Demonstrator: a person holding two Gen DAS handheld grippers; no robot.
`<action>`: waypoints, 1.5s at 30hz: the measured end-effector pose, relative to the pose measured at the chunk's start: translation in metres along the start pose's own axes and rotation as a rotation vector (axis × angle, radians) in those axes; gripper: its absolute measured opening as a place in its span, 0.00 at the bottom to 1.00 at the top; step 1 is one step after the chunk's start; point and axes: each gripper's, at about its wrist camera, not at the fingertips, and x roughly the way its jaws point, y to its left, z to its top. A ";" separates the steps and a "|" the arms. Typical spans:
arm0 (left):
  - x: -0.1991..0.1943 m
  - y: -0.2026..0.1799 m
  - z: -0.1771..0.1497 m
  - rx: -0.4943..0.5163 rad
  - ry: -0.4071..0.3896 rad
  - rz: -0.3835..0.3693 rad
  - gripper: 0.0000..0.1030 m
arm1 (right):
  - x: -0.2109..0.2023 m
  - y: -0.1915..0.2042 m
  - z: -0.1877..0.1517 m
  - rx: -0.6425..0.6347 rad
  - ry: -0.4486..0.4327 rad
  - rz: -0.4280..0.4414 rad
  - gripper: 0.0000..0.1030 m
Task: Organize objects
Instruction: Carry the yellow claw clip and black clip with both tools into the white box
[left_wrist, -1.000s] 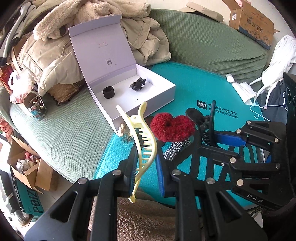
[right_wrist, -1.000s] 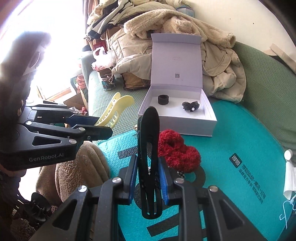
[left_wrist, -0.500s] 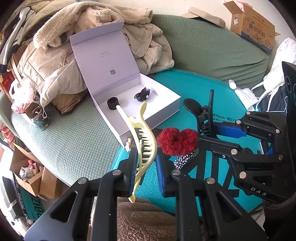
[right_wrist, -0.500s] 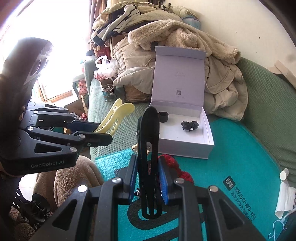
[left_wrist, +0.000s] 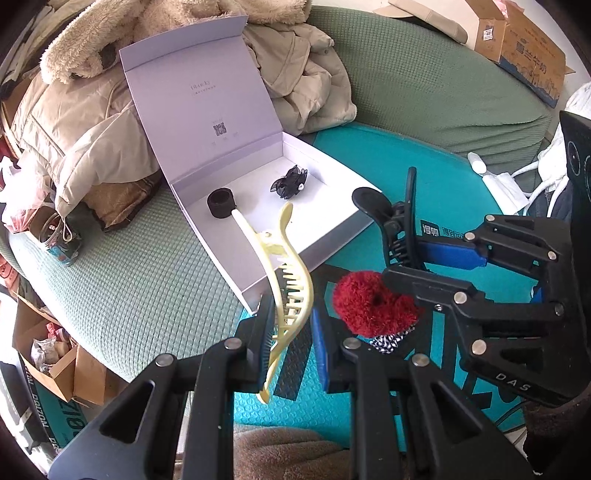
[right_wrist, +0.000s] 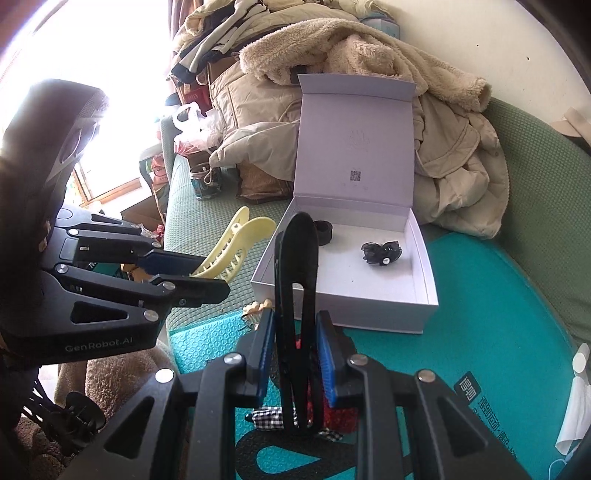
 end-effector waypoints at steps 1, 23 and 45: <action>0.005 0.002 0.003 -0.001 0.004 -0.001 0.18 | 0.004 -0.002 0.002 0.000 0.002 0.001 0.21; 0.089 0.040 0.074 0.024 0.023 0.001 0.18 | 0.071 -0.059 0.049 -0.001 -0.008 -0.018 0.21; 0.180 0.074 0.125 -0.048 0.003 -0.003 0.18 | 0.154 -0.110 0.083 0.007 -0.006 -0.053 0.21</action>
